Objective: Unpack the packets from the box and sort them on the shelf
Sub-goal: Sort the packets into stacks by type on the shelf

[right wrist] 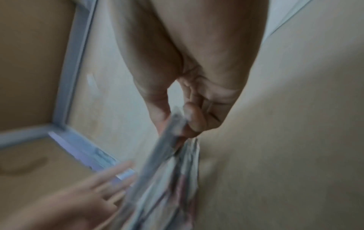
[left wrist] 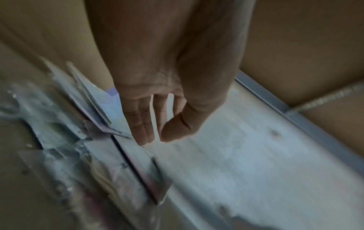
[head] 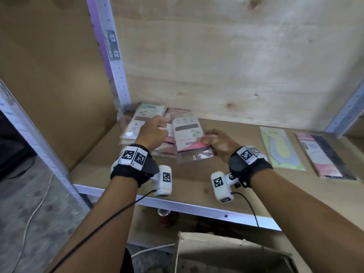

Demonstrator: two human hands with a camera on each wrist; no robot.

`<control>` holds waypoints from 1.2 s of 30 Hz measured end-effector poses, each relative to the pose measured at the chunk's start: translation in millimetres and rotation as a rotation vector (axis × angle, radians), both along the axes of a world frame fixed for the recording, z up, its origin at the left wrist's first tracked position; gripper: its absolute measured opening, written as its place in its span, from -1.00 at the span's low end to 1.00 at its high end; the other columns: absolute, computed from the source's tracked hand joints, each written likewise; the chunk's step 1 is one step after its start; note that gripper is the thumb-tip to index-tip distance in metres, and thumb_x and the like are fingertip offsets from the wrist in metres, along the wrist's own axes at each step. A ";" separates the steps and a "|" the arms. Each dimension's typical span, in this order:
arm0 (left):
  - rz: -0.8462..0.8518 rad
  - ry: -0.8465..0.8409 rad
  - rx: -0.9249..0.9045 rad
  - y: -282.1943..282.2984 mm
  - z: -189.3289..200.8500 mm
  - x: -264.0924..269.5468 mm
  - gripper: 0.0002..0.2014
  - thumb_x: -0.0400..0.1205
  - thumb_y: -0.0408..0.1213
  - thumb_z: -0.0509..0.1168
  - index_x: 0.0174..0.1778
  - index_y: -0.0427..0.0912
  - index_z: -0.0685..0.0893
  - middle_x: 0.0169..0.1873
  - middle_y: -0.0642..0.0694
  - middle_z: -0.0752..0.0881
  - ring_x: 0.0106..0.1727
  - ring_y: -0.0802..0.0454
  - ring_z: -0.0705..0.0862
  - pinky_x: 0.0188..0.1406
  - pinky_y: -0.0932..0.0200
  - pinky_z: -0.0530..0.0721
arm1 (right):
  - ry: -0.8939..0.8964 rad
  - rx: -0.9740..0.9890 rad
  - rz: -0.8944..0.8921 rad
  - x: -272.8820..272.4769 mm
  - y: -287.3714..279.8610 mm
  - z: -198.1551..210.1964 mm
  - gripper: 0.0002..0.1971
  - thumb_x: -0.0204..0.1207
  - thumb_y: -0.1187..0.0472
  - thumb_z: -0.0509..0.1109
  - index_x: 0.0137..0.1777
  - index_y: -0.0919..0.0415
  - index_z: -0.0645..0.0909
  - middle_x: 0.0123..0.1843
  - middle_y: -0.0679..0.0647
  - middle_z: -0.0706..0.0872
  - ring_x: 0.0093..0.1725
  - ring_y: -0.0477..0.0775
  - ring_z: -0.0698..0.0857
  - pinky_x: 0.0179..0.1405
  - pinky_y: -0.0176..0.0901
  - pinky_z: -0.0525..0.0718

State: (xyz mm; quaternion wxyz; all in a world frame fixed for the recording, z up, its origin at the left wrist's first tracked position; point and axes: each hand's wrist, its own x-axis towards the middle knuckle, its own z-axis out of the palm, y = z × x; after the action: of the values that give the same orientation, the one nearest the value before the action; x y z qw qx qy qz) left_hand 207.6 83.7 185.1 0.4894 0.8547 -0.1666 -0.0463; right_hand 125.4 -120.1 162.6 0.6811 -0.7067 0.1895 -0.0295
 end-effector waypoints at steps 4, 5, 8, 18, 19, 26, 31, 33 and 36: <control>-0.226 -0.252 0.371 -32.4 -5.8 -19.8 -0.39 0.56 -0.32 0.47 0.57 -0.04 0.56 0.55 -0.23 0.53 0.60 -0.19 0.40 0.64 -0.12 0.28 | -0.114 0.163 -0.066 -40.9 -24.2 28.5 -0.54 0.56 0.38 0.44 0.43 0.08 0.51 -0.08 0.18 0.74 -0.37 0.06 0.60 -0.50 -0.18 0.49; -0.261 -0.278 0.379 -42.6 -5.9 -25.5 -0.37 0.54 -0.30 0.49 0.57 0.00 0.56 0.54 -0.23 0.53 0.60 -0.19 0.40 0.64 -0.14 0.28 | -0.127 0.196 -0.072 -50.2 -31.2 35.5 -0.58 0.59 0.35 0.41 0.43 0.11 0.55 -0.10 0.16 0.72 -0.37 0.07 0.60 -0.49 -0.17 0.46; -0.277 -0.378 0.306 -73.8 -3.4 -41.2 -0.55 0.56 -0.11 0.51 0.40 0.05 0.72 0.41 -0.18 0.61 0.51 -0.16 0.44 0.57 -0.11 0.33 | -0.135 0.282 -0.061 -76.9 -53.5 50.4 -0.68 0.66 0.17 0.36 0.35 0.25 0.65 -0.09 0.14 0.72 -0.35 0.07 0.66 -0.41 -0.18 0.44; -0.323 -0.361 -0.152 -162.1 -0.2 -93.2 -0.76 0.56 -0.08 0.52 -0.05 -0.20 0.84 -0.18 -0.19 0.86 -0.23 -0.03 0.74 -0.28 0.08 0.74 | -0.360 0.610 -0.198 -146.1 -130.1 25.7 -0.31 0.56 -0.42 0.21 0.26 0.25 0.56 -0.23 0.13 0.58 -0.29 0.11 0.54 -0.30 -0.09 0.44; -0.330 -0.347 -0.190 -169.8 -1.9 -97.7 -0.77 0.57 -0.08 0.51 -0.06 -0.19 0.84 -0.17 -0.23 0.85 -0.24 -0.01 0.71 -0.30 0.05 0.74 | -0.348 0.591 -0.217 -150.6 -136.7 20.9 -0.30 0.60 -0.37 0.20 0.34 0.28 0.60 -0.24 0.10 0.54 -0.30 0.08 0.50 -0.28 -0.10 0.42; -0.332 -0.063 -0.419 -220.3 -21.5 -104.2 -0.79 0.55 0.02 0.51 -0.02 -0.01 0.86 -0.11 -0.01 0.90 -0.12 -0.01 0.85 -0.12 0.01 0.78 | -0.175 0.020 -0.226 -148.0 -151.0 16.8 -0.73 0.65 0.13 0.40 0.21 0.31 0.66 0.04 0.16 0.76 0.04 0.12 0.71 0.10 -0.01 0.58; -0.329 0.273 -0.493 -244.0 -53.6 -94.9 -0.75 0.59 -0.09 0.50 0.11 -0.14 0.84 0.05 -0.05 0.89 0.12 -0.05 0.85 0.25 -0.10 0.76 | -0.100 -0.167 -0.213 -147.7 -163.4 7.5 -0.80 0.65 0.36 0.37 0.21 0.45 0.55 0.15 0.39 0.72 0.14 0.32 0.73 0.22 0.15 0.71; -0.349 0.328 -0.471 -251.2 -60.7 -90.8 -0.69 0.55 -0.07 0.51 0.14 -0.14 0.82 0.09 -0.07 0.88 0.17 -0.10 0.84 0.31 -0.15 0.72 | -0.056 -0.171 -0.193 -151.7 -170.8 3.2 -0.70 0.68 0.36 0.33 0.33 0.53 0.53 0.28 0.47 0.69 0.28 0.44 0.69 0.37 0.33 0.62; -0.286 0.356 -0.492 -254.7 -61.7 -75.8 -0.73 0.48 -0.04 0.56 0.03 -0.05 0.82 -0.01 -0.06 0.89 0.05 -0.04 0.86 0.19 -0.05 0.74 | 0.016 -0.183 -0.105 -159.9 -177.3 0.6 -0.70 0.70 0.37 0.30 0.37 0.50 0.56 0.32 0.46 0.68 0.34 0.45 0.66 0.44 0.33 0.56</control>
State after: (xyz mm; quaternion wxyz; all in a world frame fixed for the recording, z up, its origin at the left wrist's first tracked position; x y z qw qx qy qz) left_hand 131.8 -170.9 123.4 0.6911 0.6574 -0.2027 -0.2216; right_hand -34.5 -297.5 163.2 0.6098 -0.7550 0.2282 -0.0770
